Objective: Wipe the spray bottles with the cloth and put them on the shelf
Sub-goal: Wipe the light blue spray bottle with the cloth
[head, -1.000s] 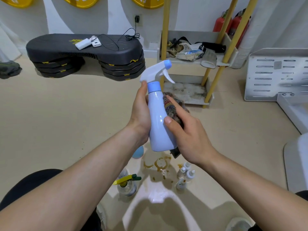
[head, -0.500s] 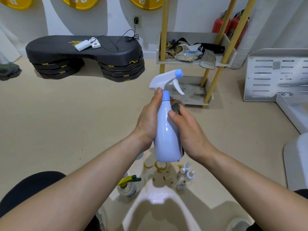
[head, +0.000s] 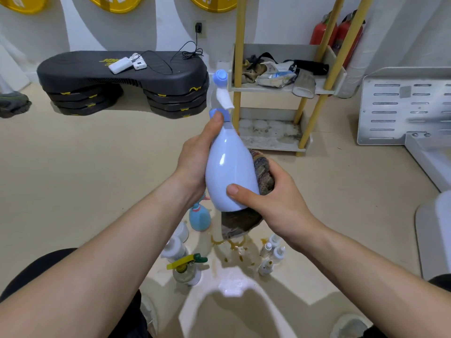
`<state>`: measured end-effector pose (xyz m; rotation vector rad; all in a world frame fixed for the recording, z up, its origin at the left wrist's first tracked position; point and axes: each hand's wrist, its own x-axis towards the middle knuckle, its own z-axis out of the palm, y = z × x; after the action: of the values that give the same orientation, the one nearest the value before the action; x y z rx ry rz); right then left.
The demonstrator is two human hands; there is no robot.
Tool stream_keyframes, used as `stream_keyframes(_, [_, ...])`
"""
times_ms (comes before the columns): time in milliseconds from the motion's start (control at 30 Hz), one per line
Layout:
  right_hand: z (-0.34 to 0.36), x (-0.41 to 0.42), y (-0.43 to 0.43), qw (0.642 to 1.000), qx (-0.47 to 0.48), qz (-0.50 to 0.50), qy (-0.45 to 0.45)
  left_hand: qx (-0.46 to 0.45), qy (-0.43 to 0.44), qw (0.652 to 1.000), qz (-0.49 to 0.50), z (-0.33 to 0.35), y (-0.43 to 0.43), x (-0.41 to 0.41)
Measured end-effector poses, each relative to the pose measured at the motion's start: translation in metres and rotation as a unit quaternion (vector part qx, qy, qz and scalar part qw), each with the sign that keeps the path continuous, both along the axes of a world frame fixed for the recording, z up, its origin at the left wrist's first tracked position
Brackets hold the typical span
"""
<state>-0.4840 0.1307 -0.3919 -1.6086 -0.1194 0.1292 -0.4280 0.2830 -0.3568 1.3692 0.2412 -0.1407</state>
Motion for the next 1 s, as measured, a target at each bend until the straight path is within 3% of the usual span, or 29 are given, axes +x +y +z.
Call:
stream_keyframes(67, [-0.001,0.003,-0.001,0.992,-0.101,-0.072,-0.036,0.097,-0.012,0.995,0.028,-0.002,-0.005,-0.001])
stream_keyframes(100, [-0.001,0.003,0.000,0.981,-0.161,-0.096,-0.051,0.104,-0.003,0.994,0.030,-0.004,-0.009,-0.003])
stream_keyframes(167, [-0.004,-0.001,0.004,0.967,-0.225,-0.095,-0.068,0.082,0.025,0.996,0.030,-0.010,-0.017,-0.006])
stream_keyframes(333, [-0.003,0.000,0.010,0.945,-0.251,-0.028,-0.206,0.005,0.046,0.998,0.044,-0.027,-0.024,-0.009])
stream_keyframes(400, [0.000,0.012,0.008,0.958,-0.225,-0.014,-0.179,0.045,0.025,0.997,0.058,-0.030,-0.027,-0.009])
stream_keyframes(500, [0.003,0.025,0.009,0.995,-0.077,-0.024,-0.053,0.097,-0.003,0.991,0.093,-0.026,-0.023,-0.003])
stream_keyframes(667, [0.003,0.017,0.013,0.991,0.071,-0.040,0.104,0.042,0.031,0.991,0.122,-0.029,-0.011,0.004])
stream_keyframes(767, [0.000,0.012,0.015,0.996,0.045,-0.014,0.075,0.020,0.051,0.988,0.143,-0.033,-0.011,0.005])
stream_keyframes(900, [-0.014,-0.005,0.019,0.998,-0.043,0.033,-0.036,-0.003,0.070,0.979,0.193,-0.029,-0.004,0.011])
stream_keyframes(1000, [-0.015,-0.013,0.017,0.991,-0.102,0.015,-0.080,0.061,0.039,0.972,0.224,-0.029,-0.007,0.008])
